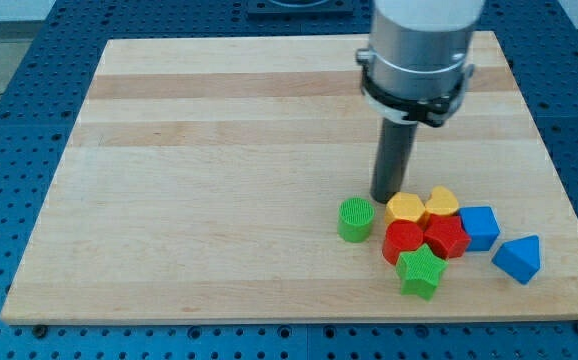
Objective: Move the yellow hexagon to the top left side of the red star
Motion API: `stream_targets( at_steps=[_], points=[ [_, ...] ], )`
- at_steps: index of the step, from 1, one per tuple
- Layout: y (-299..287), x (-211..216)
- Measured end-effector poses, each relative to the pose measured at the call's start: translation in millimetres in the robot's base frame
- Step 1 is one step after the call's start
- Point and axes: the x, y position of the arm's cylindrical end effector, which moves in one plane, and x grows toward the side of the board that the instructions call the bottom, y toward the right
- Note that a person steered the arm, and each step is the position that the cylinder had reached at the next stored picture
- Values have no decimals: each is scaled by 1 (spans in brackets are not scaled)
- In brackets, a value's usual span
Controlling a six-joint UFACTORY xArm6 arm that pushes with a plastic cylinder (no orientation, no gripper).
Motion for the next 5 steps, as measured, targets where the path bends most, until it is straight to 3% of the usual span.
stream_targets(
  at_steps=[5],
  points=[
    [45, 31]
  ],
)
